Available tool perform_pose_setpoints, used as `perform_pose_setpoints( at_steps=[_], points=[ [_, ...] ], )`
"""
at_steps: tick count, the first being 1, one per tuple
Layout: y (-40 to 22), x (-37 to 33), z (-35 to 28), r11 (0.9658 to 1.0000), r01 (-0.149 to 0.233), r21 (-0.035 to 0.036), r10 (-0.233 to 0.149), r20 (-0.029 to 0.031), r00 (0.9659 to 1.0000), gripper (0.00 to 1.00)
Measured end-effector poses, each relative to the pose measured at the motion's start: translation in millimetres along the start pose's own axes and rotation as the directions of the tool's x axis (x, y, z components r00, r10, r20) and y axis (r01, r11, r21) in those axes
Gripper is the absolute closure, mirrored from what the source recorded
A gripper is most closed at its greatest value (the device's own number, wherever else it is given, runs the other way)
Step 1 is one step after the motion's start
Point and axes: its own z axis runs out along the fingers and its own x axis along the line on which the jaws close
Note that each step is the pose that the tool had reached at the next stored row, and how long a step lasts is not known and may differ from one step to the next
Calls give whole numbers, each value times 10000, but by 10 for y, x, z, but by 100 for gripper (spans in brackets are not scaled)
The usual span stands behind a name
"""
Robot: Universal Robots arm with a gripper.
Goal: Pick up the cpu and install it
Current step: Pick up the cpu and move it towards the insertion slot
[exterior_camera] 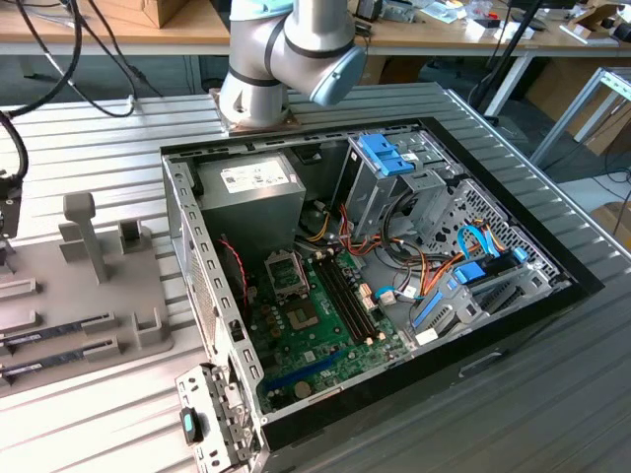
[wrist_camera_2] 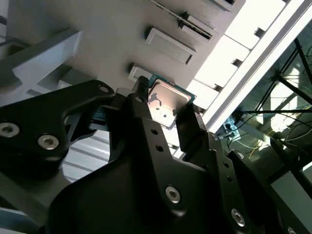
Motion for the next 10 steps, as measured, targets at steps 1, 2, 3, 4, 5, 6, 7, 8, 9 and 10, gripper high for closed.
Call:
perform_pose_setpoints(
  at_steps=[1,2,3,4,5,6,7,8,9,10],
  points=[
    [1,0,-43,10000,0,-2,0,1,10000,53],
    [2,0,-98,10000,0,-4,0,0,10000,53],
    [4,0,-143,10000,0,-5,0,0,10000,53],
    [5,1,-206,10000,0,-7,0,0,10000,53],
    [6,1,-255,10000,0,-8,0,-1,10000,53],
    [8,1,-333,10000,0,-10,0,-1,10000,53],
    [10,2,-405,10000,0,-13,0,-1,10000,53],
    [12,2,-471,10000,0,-14,0,-1,10000,53],
    [13,2,-511,10000,0,-15,0,-1,10000,53],
    [14,2,-552,10000,0,-17,0,0,10000,53]
  ],
)
